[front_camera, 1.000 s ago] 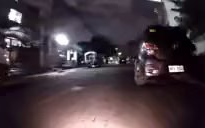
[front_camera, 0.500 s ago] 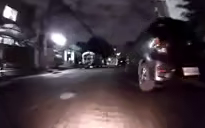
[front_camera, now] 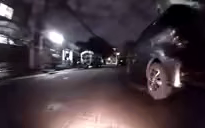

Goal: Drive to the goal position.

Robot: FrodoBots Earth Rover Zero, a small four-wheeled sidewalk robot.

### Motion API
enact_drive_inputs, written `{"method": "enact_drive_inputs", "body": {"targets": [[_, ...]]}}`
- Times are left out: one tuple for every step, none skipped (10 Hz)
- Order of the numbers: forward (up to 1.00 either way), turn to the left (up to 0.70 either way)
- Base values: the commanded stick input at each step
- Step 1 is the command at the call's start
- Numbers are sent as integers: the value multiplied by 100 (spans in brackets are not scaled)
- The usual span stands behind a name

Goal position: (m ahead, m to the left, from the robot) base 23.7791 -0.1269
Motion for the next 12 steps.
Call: {"method": "enact_drive_inputs", "body": {"targets": [[100,0],[100,0],[100,0],[100,0],[100,0],[100,0],[100,-6],[100,-24],[100,-15],[100,0],[100,0],[100,0]]}}
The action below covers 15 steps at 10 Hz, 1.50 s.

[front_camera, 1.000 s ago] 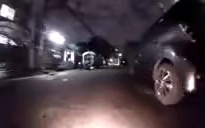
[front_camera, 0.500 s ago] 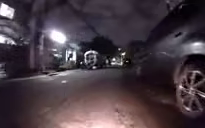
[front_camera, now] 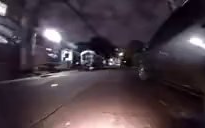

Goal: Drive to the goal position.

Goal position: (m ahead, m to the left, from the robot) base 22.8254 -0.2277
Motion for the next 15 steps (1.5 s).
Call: {"method": "enact_drive_inputs", "body": {"targets": [[100,0],[100,0],[100,0],[100,0],[100,0],[100,-7],[100,-26],[100,0],[100,0],[100,0],[100,-8],[100,-21],[100,-3],[100,0],[100,-20]]}}
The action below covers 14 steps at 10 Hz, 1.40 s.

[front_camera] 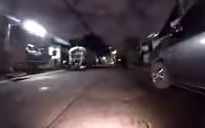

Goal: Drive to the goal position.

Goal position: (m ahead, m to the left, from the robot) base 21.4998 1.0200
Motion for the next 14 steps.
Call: {"method": "enact_drive_inputs", "body": {"targets": [[100,0],[100,-1],[100,-26],[100,-27],[100,-4],[100,-3],[100,-22],[100,-1],[100,-17],[100,-15],[100,-7],[100,-22],[100,-9],[100,0]]}}
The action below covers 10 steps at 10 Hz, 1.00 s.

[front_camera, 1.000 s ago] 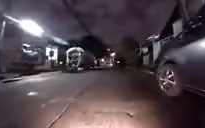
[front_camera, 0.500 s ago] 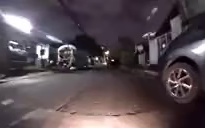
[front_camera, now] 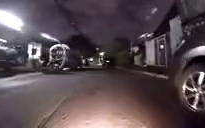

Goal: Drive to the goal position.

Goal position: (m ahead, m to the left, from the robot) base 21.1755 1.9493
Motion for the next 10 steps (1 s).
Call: {"method": "enact_drive_inputs", "body": {"targets": [[100,0],[100,0],[100,0],[100,0],[100,0],[100,0],[100,0],[100,0],[100,0],[100,0]]}}
